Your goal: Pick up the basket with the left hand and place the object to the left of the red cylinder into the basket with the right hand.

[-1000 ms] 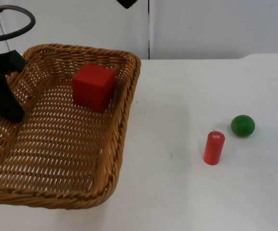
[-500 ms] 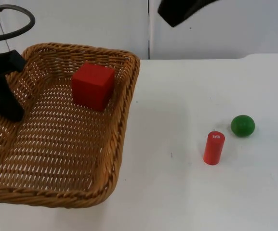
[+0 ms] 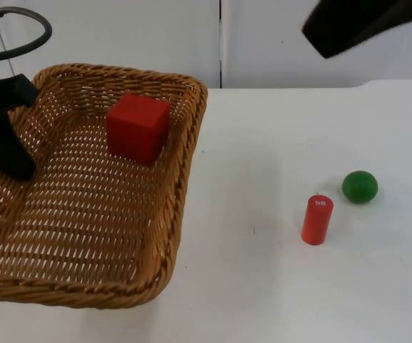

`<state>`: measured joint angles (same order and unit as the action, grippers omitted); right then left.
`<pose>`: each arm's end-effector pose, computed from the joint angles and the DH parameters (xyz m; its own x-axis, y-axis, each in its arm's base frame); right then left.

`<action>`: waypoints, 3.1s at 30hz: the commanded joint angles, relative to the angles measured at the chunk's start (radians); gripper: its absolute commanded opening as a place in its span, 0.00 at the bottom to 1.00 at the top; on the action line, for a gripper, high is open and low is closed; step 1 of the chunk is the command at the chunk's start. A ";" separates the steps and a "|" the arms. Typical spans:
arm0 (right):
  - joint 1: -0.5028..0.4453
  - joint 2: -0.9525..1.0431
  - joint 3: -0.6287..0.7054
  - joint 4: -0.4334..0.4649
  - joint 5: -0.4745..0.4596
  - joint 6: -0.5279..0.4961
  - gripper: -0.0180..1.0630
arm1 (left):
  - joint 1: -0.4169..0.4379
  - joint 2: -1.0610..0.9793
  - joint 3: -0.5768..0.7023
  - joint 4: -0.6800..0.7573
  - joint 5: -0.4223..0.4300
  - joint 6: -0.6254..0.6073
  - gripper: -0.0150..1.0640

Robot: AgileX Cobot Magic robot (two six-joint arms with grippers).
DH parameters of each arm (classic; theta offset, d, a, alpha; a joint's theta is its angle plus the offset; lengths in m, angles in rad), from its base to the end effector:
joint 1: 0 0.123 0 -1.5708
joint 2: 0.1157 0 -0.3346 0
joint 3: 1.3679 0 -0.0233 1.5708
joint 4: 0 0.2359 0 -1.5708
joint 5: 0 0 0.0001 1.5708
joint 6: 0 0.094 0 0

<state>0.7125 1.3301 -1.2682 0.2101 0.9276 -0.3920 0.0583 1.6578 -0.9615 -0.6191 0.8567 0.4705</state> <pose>0.1802 0.1764 0.4121 -0.3788 -0.6683 -0.6403 -0.8528 0.5209 -0.0391 0.2934 -0.0242 0.2522 -0.9751 -0.0264 -0.2203 0.0708 0.9039 -0.4219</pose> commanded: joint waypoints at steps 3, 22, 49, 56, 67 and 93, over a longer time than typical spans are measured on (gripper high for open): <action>-0.006 -0.062 0.060 -0.003 -0.036 0.010 0.87 | 0.002 -0.012 -0.001 -0.020 0.003 -0.003 0.01; -0.006 -0.137 0.143 0.000 -0.124 0.015 0.87 | 0.002 0.042 -0.001 -0.018 -0.046 0.032 0.01; -0.006 -0.137 0.143 -0.033 -0.185 0.004 0.87 | 0.002 0.297 -0.001 -0.139 -0.250 0.133 0.01; -0.006 -0.137 0.143 -0.052 -0.191 0.007 0.87 | 0.002 0.315 -0.001 -0.159 -0.268 0.133 0.01; -0.006 -0.137 0.143 -0.052 -0.191 0.007 0.87 | 0.002 0.315 -0.001 -0.161 -0.274 0.133 0.01; -0.006 -0.137 0.143 -0.052 -0.189 0.010 0.87 | 0.002 0.272 -0.001 -0.005 -0.266 0.094 0.84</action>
<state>0.7125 1.2009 -1.1299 0.1617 0.7461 -0.3806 0.0583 1.9537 -0.9615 -0.6580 0.5886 0.5808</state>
